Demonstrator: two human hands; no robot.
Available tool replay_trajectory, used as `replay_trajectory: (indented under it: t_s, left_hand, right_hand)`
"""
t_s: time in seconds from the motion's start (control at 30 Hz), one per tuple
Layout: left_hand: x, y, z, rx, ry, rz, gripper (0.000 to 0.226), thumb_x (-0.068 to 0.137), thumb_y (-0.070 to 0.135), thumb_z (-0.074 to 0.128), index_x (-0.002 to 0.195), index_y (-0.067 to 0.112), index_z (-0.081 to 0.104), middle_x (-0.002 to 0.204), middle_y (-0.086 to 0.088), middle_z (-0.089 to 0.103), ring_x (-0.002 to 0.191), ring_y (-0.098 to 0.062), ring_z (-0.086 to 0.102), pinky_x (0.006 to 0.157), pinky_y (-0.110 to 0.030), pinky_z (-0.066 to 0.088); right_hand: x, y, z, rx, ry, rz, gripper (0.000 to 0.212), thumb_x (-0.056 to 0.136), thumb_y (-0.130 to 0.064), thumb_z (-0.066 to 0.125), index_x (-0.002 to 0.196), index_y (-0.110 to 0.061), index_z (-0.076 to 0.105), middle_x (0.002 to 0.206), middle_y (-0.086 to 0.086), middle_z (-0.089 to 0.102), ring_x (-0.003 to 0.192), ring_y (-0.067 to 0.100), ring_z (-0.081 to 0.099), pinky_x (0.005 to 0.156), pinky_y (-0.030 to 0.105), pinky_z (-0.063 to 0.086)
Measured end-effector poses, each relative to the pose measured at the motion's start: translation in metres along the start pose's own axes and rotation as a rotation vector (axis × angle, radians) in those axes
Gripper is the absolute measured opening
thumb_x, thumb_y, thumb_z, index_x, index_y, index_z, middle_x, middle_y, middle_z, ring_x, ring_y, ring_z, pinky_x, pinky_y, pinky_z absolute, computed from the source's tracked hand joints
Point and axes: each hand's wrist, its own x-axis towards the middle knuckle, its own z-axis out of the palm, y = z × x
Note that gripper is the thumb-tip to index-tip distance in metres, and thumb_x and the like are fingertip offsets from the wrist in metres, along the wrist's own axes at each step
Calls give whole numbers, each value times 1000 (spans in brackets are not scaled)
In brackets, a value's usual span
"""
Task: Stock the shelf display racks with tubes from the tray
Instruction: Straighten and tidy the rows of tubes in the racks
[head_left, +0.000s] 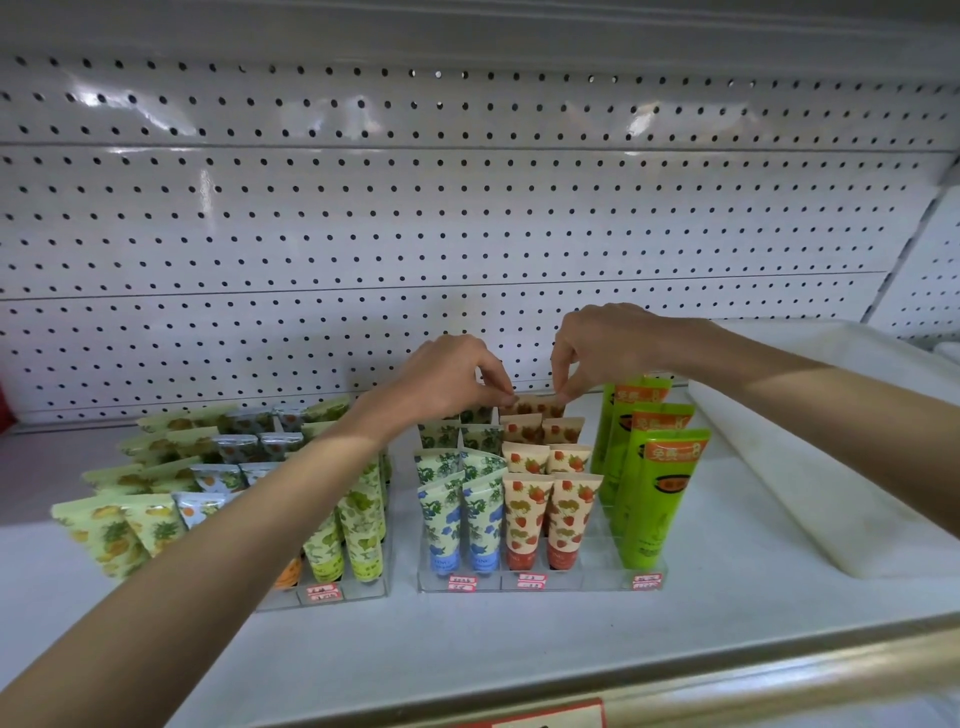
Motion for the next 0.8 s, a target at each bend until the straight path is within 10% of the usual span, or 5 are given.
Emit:
replay_trajectory:
  t_s: [0.4,0.57,0.8]
  left_hand:
    - [-35,1,-21,-184,59,17,15,76,35,72,89,28,73,88,8,61,78,-10,52,70,-26,41]
    - [-62,19,-24,-274,16,8,11,72,38,72,83,34,73,85,13,61,78,-13,53,72,-28,42]
    - [-78,30,-11,-164,-15,-5,17,69,51,69,84,43,69,86,21,56,83,-3,53,72,-25,43]
  right_hand:
    - [-35,-8,-16,422,97,-93,9,77,-35,74,80,-27,75,55,-19,50,57,-6,46,53,10,32]
    - [-58,-14,-12,562,97,-99,16,71,-40,74,80,-28,76,62,-3,41,53,4,37,51,17,27]
    - [-82,-17,2,502,93,-40,13,71,-41,75,80,-33,76,62,-24,55,59,0,48,58,23,36]
